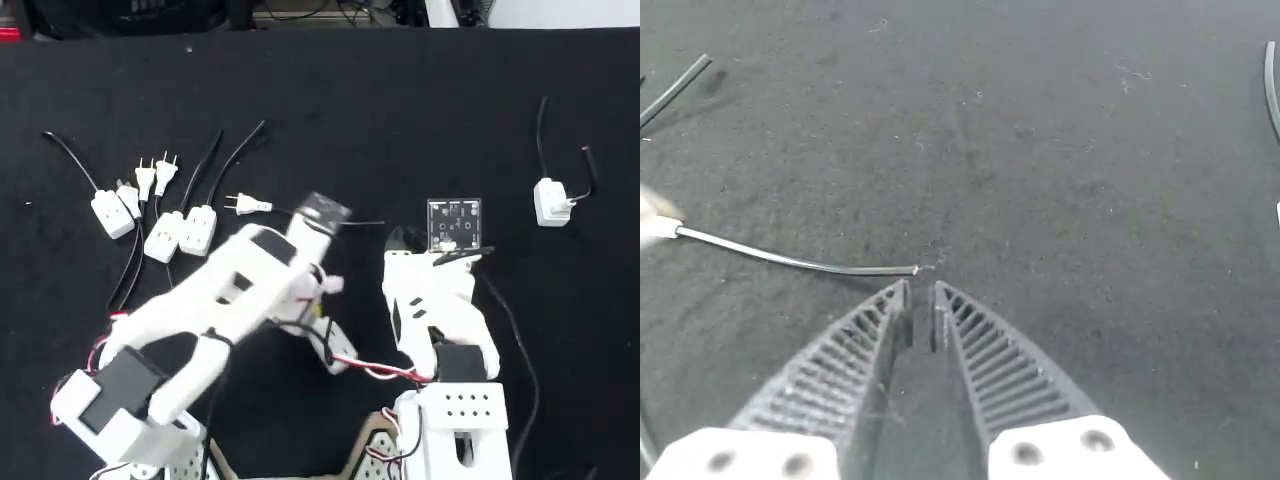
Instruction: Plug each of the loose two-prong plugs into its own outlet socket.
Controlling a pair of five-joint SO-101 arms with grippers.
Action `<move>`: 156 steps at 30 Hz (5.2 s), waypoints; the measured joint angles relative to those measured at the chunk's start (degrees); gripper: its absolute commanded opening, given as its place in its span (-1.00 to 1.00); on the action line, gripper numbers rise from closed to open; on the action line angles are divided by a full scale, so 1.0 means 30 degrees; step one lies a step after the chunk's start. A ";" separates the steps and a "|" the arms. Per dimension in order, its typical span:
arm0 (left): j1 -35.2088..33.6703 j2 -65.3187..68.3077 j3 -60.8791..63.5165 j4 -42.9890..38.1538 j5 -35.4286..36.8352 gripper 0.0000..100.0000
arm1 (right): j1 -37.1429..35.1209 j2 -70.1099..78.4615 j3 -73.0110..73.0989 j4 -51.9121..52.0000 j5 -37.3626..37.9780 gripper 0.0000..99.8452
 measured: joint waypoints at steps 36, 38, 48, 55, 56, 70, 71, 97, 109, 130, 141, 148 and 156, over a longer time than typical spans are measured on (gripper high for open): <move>0.2168 -0.5158 0.5538 -0.7971 0.1612 -0.47 | 0.5626 0.0000 -0.1495 0.0908 -0.3311 -0.94; 0.1289 -0.4982 0.5538 -0.8322 0.1817 -0.47 | 0.5626 0.0000 -0.1495 0.0908 -0.3311 -0.94; -0.3897 -0.4542 0.3780 -0.5333 0.1963 -0.47 | 0.5626 0.0000 -0.1495 0.0908 -0.3311 -0.94; -0.4571 -0.2608 0.3546 -0.4513 0.1934 -0.47 | 0.5626 0.0000 -0.1495 0.0908 -0.3311 -0.94; -0.4571 -0.2168 0.3546 -0.4454 0.1934 -0.47 | 0.5626 0.0000 -0.1495 0.0908 -0.3311 -0.94; -0.7092 -0.1582 0.2960 0.0205 -0.2960 -0.60 | 0.5626 0.0000 -0.1495 0.0908 -0.3311 -0.94; -0.7736 -0.1788 0.2960 0.0176 -0.3311 -0.60 | 0.5626 0.0000 -0.1495 0.0908 -0.3311 -0.94; -0.7883 -0.4454 0.6242 0.0498 -1.4271 -0.43 | 0.5626 0.0000 -0.1495 0.0908 -0.3311 -0.94; -0.7766 -0.3927 0.6066 0.0088 -1.3890 -0.96 | 0.5626 0.0000 -0.1495 0.0908 -0.3311 -0.94; -1.5853 -0.3927 0.4542 0.4161 -2.1333 -0.93 | 0.5597 0.0000 -0.1495 0.0908 -0.3311 -0.94; -2.0220 -0.3868 0.0440 0.7004 -2.6755 -0.44 | 0.5597 0.0000 -0.1495 0.0908 -0.3311 -0.94; -1.9341 -0.3868 -0.1084 0.9348 -2.6755 -0.51 | 0.5597 0.0000 -0.1495 0.0908 -0.3311 -0.94; -1.0462 -0.3868 0.0645 0.8908 -2.0044 -0.61 | 0.5597 0.0000 -0.1495 0.0908 -0.3311 -0.94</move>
